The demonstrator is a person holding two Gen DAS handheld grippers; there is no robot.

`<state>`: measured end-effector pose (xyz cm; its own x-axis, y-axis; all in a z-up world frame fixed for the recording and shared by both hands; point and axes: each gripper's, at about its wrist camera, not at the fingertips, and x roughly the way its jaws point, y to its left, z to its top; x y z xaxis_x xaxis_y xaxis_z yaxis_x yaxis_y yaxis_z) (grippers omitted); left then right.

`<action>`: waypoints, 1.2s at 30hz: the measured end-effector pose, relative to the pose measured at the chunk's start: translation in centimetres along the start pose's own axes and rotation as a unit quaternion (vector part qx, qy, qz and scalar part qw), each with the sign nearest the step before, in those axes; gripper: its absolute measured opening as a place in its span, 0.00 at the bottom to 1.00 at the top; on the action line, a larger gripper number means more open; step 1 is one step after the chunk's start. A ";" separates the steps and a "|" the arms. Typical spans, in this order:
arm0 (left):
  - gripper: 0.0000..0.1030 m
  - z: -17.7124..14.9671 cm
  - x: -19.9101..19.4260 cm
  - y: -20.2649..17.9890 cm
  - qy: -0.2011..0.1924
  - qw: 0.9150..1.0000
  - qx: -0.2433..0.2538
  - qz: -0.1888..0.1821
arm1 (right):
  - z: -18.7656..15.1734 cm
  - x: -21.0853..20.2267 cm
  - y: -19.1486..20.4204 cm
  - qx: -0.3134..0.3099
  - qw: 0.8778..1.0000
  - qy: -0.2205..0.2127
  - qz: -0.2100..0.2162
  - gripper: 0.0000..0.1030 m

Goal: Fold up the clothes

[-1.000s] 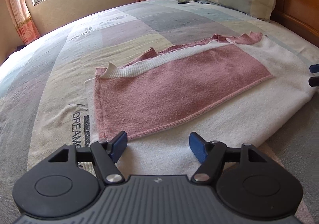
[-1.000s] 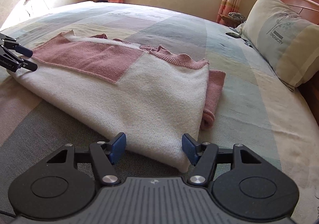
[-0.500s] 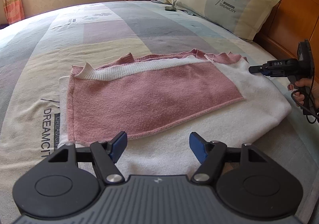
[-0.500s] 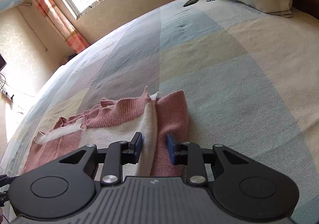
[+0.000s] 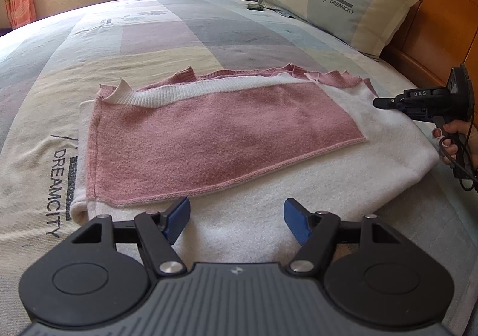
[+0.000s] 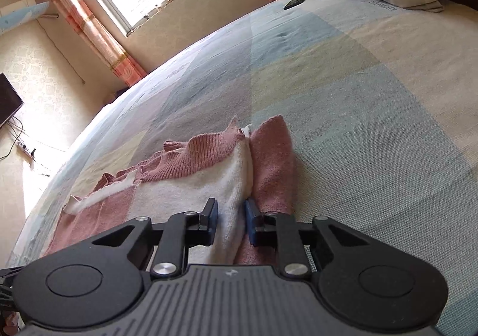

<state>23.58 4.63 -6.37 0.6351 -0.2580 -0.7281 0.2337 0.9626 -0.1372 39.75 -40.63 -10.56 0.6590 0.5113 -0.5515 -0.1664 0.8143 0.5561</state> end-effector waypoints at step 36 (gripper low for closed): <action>0.70 1.7 1.1 3.4 -0.042 0.997 -0.044 0.054 | -1.4 -3.6 0.9 -0.024 0.999 -0.007 -0.043 0.19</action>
<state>26.28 7.53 -6.51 0.7133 -0.1556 -0.6834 0.0983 0.9876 -0.1222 36.21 -41.33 -8.91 0.6820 0.4353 -0.5877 -0.1426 0.8673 0.4769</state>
